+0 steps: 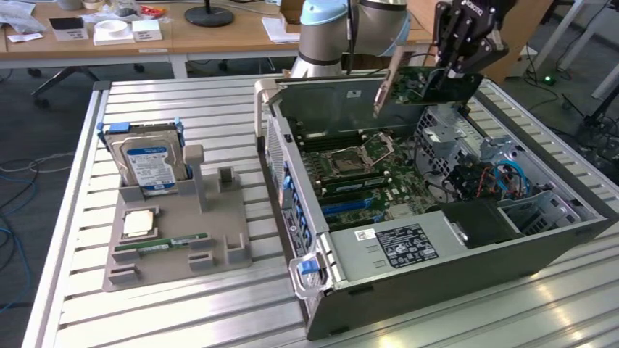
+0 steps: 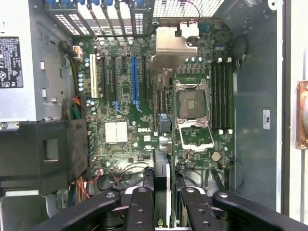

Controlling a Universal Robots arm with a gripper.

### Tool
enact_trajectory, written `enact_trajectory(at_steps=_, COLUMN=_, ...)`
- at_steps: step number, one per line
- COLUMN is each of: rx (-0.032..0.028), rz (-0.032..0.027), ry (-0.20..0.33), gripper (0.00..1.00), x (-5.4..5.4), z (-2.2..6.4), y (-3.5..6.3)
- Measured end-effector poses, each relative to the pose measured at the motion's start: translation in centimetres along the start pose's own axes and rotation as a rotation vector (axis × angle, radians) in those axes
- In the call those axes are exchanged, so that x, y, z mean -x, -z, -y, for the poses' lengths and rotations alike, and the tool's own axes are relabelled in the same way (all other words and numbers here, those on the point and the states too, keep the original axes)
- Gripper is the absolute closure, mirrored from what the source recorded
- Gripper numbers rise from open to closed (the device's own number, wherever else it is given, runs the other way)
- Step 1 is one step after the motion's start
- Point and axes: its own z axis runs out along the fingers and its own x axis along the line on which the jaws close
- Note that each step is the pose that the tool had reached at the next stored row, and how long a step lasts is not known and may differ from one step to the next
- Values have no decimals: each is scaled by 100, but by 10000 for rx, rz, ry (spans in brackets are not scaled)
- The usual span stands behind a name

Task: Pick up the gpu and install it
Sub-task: 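Insert the gpu into the slot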

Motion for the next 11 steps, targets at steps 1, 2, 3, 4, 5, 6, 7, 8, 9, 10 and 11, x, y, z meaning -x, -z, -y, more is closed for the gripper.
enact_trajectory(at_steps=1, rx=-4, rz=19, ry=1, gripper=74, x=0, z=-7, y=-4)
enact_trajectory(at_steps=2, rx=-6, rz=25, ry=1, gripper=74, x=0, z=-13, y=-9)
enact_trajectory(at_steps=3, rx=-6, rz=27, ry=1, gripper=74, x=-1, z=-18, y=-18)
enact_trajectory(at_steps=4, rx=-6, rz=28, ry=2, gripper=74, x=-3, z=-24, y=-31)
enact_trajectory(at_steps=5, rx=-7, rz=29, ry=2, gripper=74, x=-4, z=-31, y=-45)
enact_trajectory(at_steps=6, rx=-7, rz=29, ry=1, gripper=74, x=-5, z=-40, y=-61)
enact_trajectory(at_steps=7, rx=-7, rz=29, ry=1, gripper=74, x=-7, z=-48, y=-77)
enact_trajectory(at_steps=8, rx=-7, rz=29, ry=0, gripper=74, x=-8, z=-56, y=-91)
enact_trajectory(at_steps=9, rx=-7, rz=29, ry=1, gripper=74, x=-9, z=-63, y=-104)
enact_trajectory(at_steps=10, rx=-7, rz=28, ry=0, gripper=74, x=-9, z=-67, y=-112)
enact_trajectory(at_steps=11, rx=-7, rz=29, ry=1, gripper=74, x=-10, z=-68, y=-117)
